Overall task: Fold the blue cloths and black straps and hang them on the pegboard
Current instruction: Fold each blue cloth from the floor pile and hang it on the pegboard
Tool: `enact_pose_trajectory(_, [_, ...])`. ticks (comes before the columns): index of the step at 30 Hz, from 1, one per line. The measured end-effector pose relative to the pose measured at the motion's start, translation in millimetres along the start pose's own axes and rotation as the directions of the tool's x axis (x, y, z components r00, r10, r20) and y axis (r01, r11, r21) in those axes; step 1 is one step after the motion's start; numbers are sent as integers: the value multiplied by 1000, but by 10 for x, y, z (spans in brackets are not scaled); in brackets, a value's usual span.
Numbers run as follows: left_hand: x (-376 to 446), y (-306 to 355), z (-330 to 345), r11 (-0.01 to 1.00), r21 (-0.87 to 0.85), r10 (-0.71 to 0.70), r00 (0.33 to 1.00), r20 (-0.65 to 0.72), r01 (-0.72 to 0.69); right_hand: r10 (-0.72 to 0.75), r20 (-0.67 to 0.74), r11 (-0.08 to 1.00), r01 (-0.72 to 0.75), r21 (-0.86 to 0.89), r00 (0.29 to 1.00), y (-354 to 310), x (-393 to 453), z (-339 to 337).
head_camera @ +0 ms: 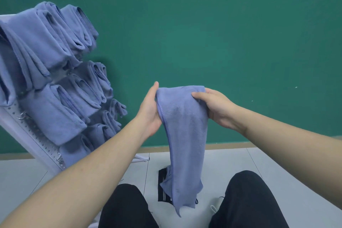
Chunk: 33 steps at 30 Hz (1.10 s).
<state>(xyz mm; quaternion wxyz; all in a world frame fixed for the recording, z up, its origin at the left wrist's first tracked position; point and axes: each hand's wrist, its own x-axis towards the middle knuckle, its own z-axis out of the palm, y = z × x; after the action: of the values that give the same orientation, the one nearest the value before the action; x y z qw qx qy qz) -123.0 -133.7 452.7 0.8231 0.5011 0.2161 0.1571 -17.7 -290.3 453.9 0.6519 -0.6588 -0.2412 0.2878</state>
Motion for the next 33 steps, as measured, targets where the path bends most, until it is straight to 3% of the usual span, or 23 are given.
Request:
enact_pose_trajectory(6, [-111, -398, -110, 997, 77, -22, 989, 146, 11, -5, -103, 998, 11, 54, 995, -130, 86, 35])
enact_pose_trajectory(16, [-134, -399, 52, 963, 215, 129, 977, 169, -165, 30, -206, 998, -40, -42, 978, -127, 112, -152])
enact_pose_trajectory(23, [-44, -271, 151, 967, 143, 201, 976, 85, -212, 95, -34, 991, -91, 103, 995, -99, 61, -171])
enact_pose_trajectory(26, [7, -165, 174, 977, 112, 176, 983, 53, -181, 205, 120, 979, -205, -17, 971, -31, 35, -234])
enact_pose_trajectory(29, [52, -93, 176, 982, 103, 159, 987, 12, -160, 274, 167, 961, -263, -84, 947, 50, -35, -258])
enact_pose_trajectory(33, [76, -45, 84, 977, 171, 143, 986, -81, -127, 180, 136, 981, -168, -95, 974, 103, -71, -247])
